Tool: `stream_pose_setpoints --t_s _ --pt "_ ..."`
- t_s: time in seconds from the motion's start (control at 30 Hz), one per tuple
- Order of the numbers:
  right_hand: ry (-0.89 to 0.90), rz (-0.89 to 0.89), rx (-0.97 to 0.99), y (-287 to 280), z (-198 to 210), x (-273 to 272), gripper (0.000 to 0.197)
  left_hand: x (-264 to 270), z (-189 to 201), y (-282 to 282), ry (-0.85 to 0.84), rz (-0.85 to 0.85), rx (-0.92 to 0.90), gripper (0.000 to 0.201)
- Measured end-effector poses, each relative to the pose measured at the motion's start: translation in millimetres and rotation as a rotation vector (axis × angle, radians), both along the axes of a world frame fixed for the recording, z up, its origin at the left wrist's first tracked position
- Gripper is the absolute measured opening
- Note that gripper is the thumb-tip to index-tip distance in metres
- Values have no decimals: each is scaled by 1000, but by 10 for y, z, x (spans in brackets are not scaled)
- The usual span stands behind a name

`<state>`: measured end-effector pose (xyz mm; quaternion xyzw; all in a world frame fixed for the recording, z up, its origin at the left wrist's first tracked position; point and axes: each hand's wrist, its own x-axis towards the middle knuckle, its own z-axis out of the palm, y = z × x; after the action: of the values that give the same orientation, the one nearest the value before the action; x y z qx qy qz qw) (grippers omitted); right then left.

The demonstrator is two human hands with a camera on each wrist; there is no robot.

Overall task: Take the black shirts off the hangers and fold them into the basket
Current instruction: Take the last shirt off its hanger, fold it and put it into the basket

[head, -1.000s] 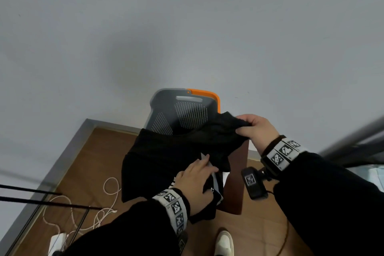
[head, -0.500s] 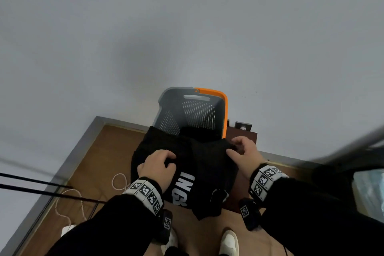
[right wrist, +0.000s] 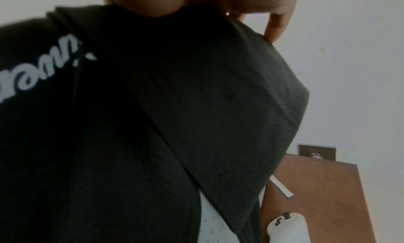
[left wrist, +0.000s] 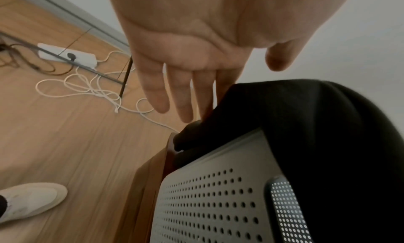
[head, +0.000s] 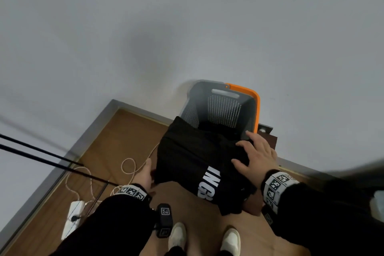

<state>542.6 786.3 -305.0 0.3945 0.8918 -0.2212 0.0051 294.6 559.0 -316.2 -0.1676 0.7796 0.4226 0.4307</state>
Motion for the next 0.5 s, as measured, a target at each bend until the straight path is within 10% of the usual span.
stream_pose_setpoints --t_s 0.27,0.5 --pt "-94 -177 40 -102 43 -18 79 -11 -357 251 -412 123 298 67" --pt "-154 -47 242 -505 266 -130 49 -117 -247 197 -426 95 348 35"
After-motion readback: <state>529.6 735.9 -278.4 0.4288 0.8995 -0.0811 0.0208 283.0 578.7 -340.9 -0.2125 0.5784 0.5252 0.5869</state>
